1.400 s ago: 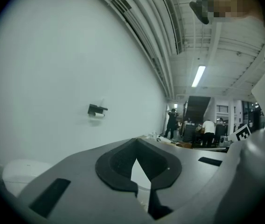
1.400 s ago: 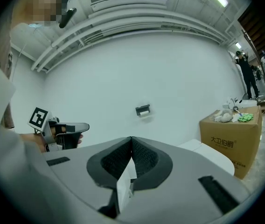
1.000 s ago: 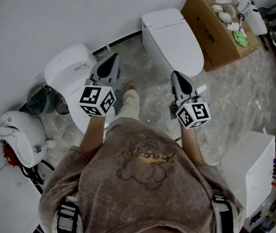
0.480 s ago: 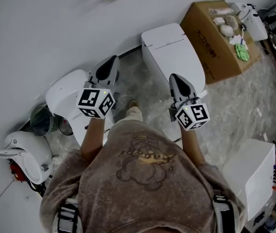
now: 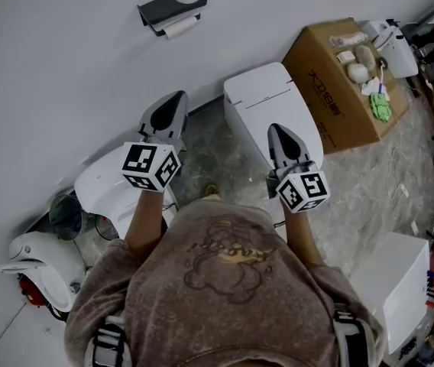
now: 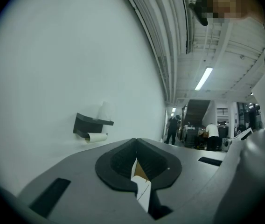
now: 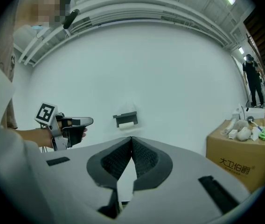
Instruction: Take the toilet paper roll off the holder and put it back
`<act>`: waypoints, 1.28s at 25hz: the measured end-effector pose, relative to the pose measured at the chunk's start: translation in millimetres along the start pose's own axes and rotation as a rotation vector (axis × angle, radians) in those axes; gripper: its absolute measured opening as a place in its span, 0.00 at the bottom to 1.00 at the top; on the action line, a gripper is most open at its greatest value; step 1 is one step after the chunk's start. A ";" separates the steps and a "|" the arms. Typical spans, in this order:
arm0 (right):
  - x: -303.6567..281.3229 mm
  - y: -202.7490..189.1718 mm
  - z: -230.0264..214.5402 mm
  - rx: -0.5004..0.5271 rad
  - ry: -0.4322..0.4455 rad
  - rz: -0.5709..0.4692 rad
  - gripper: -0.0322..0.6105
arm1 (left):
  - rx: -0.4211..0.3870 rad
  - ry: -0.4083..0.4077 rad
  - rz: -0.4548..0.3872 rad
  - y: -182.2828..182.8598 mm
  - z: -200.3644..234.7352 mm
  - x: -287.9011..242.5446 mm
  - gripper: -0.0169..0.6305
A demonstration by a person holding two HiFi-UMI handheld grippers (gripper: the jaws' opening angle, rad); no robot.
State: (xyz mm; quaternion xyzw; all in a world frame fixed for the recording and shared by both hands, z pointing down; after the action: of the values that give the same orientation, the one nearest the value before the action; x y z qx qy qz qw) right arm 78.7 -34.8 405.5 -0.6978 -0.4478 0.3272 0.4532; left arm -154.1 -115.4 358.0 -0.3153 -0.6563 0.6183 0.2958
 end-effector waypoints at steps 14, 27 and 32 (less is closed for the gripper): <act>-53.6 32.2 -38.3 -0.010 0.029 -0.007 0.05 | -0.016 -0.001 -0.012 21.9 19.5 -53.2 0.06; -81.4 49.7 -89.4 -0.039 0.118 0.013 0.05 | -0.004 0.107 -0.037 27.8 4.0 -87.0 0.06; -93.4 52.2 -96.7 -0.049 0.159 0.026 0.05 | -0.013 0.144 -0.038 30.9 1.9 -92.5 0.06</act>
State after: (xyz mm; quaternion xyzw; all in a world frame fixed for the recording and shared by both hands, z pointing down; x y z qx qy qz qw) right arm 143.3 -163.5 398.1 -0.7383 -0.4089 0.2657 0.4660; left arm -96.2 -187.6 327.1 -0.3484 -0.6433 0.5838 0.3520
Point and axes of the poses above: the fingertips, and each gripper's own axes: x backward along the fingers, z to its left, y out of its top, the point moved 4 cm from there along x, backward along the fingers, and after that the axes turned 12 degrees about -x, right-handed, at the moved point
